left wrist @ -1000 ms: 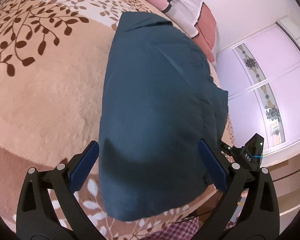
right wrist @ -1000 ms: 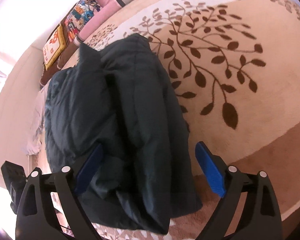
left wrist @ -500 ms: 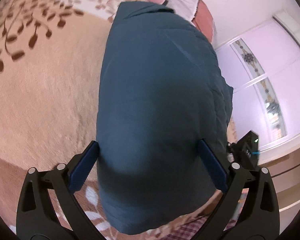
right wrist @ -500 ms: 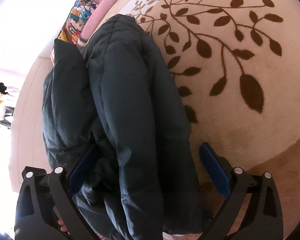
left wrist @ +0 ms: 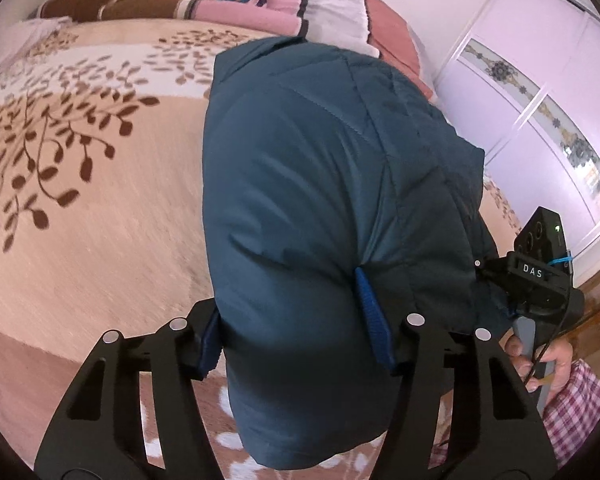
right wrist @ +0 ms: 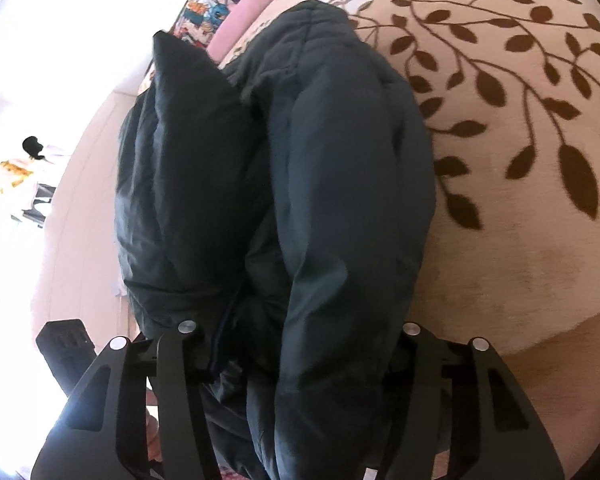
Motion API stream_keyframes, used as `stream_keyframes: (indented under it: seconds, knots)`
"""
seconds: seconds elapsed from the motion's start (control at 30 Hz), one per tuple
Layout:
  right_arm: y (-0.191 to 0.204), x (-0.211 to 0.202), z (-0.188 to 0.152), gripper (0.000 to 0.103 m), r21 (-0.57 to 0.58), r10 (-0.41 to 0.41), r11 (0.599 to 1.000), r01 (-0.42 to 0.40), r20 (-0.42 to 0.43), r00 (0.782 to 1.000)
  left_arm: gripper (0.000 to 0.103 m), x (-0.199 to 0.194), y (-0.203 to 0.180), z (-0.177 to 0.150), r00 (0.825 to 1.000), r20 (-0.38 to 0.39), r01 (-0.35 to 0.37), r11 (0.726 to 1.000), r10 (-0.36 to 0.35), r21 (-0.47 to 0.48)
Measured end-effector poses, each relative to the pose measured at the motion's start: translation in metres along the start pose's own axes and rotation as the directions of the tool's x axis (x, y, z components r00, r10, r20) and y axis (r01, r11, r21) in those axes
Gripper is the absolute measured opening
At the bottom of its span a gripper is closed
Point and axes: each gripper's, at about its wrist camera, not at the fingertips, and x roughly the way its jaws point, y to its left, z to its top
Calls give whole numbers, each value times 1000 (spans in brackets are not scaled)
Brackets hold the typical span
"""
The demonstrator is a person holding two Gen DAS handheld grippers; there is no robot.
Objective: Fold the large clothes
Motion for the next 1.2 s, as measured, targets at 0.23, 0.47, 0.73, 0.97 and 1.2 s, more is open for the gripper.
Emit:
stream_keyframes:
  seconds: [0.23,0.47,0.73,0.97,1.2]
  knots:
    - [34,31,-1,53,-62,17,998,-19,-31,999,59,-28,35,8,996,51,-68,998,67,10]
    - [88,81,1,53,-144,7,989,-20,-89,996,58,-56,88,18,986,83,-142,990,143,-19]
    - [141,132,-1,53,-242,-42,970,6,-142,989,58,-79,144,19,973,95,-203,977,209,-68]
    - [164,152,-4,53,-286,-82,958,33,-162,983,58,-87,179,17,967,101,-224,968,235,-114]
    - [150,138,1,53,-281,-102,958,57,-150,983,59,-87,188,14,967,103,-221,968,234,-118]
